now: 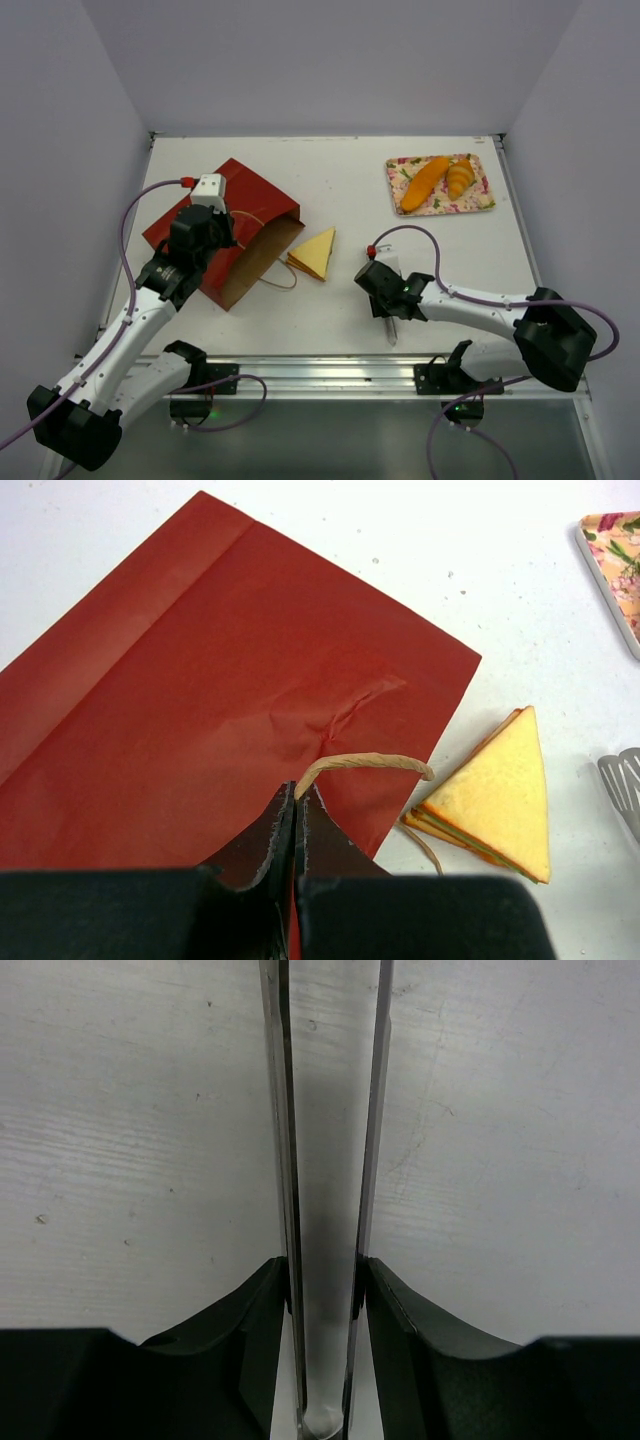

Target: Take the fake bread out of the paper bag

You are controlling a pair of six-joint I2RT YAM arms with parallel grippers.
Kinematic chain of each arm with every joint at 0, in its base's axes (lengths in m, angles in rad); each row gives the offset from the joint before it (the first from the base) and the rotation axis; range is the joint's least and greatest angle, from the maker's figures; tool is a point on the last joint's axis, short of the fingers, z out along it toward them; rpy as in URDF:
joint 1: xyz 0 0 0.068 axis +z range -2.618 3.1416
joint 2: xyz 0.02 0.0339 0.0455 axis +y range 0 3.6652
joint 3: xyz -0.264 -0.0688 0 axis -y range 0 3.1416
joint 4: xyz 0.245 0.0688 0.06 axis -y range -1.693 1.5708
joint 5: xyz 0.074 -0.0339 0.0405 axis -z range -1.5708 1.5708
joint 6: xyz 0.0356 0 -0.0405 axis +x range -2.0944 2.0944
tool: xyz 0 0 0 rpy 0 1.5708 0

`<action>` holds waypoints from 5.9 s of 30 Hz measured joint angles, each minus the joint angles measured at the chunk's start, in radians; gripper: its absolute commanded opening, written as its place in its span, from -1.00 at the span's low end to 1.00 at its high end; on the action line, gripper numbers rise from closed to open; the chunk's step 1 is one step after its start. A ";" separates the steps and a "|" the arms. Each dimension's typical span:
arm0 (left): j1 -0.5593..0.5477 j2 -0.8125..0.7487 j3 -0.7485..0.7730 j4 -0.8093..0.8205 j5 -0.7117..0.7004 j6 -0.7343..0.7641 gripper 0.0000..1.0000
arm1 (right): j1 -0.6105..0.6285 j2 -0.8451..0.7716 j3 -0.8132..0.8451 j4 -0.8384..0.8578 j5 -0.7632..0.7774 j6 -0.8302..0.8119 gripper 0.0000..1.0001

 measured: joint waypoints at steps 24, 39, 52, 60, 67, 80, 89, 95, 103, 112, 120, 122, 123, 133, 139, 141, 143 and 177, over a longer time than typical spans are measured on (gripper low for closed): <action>0.000 -0.008 0.000 0.000 0.000 0.000 -1.00 | 0.000 0.047 -0.006 0.072 -0.018 0.067 -0.01; 0.000 -0.016 0.000 0.000 0.003 0.000 -1.00 | 0.000 0.071 0.011 0.102 -0.027 0.092 -0.26; 0.000 -0.016 0.000 0.000 0.004 0.000 -1.00 | 0.000 -0.257 0.027 -0.075 -0.060 0.096 -0.29; 0.000 -0.016 0.000 0.000 0.004 0.000 -1.00 | 0.000 -0.360 0.029 -0.088 -0.143 0.096 -0.28; 0.000 -0.016 0.000 0.000 0.004 0.000 -1.00 | 0.000 -0.425 0.043 -0.107 -0.194 0.099 -0.26; 0.000 -0.023 0.000 0.000 0.005 0.000 -1.00 | 0.000 -0.440 0.121 -0.105 -0.282 0.113 -0.10; 0.000 -0.026 0.000 0.000 0.007 0.000 -1.00 | -0.002 -0.385 0.124 -0.060 -0.330 0.115 -0.06; 0.000 -0.029 0.000 0.000 0.007 0.000 -1.00 | -0.024 -0.338 0.124 -0.029 -0.338 0.114 -0.06; 0.000 -0.031 0.000 0.000 0.007 0.000 -1.00 | -0.060 -0.271 0.124 0.039 -0.380 0.111 -0.06; 0.000 -0.035 0.000 0.000 0.007 0.000 -1.00 | -0.073 -0.220 0.099 0.109 -0.416 0.111 -0.24; 0.000 -0.036 0.000 0.000 0.007 0.000 -1.00 | -0.075 -0.222 0.086 0.129 -0.434 0.111 -0.51; 0.000 -0.036 0.000 0.000 0.007 0.000 -1.00 | -0.077 -0.238 0.087 0.124 -0.432 0.109 -0.52; 0.000 -0.036 0.000 0.000 0.007 0.000 -1.00 | -0.078 -0.248 0.087 0.119 -0.427 0.107 -0.53; 0.000 -0.037 0.000 0.000 0.007 0.000 -1.00 | -0.147 -0.291 0.248 -0.051 -0.330 0.034 -0.67; 0.000 -0.038 0.000 0.000 0.007 0.000 -1.00 | -0.217 -0.283 0.323 -0.103 -0.277 -0.016 -0.70; 0.000 -0.037 0.000 0.000 0.008 0.000 -1.00 | -0.233 -0.264 0.344 -0.115 -0.269 -0.030 -0.70; 0.000 -0.038 0.000 0.000 0.008 0.000 -1.00 | -0.249 -0.238 0.362 -0.122 -0.261 -0.044 -0.70; 0.000 -0.038 0.000 0.000 0.007 0.000 -1.00 | -0.760 0.297 0.780 -0.052 -0.473 -0.174 -0.74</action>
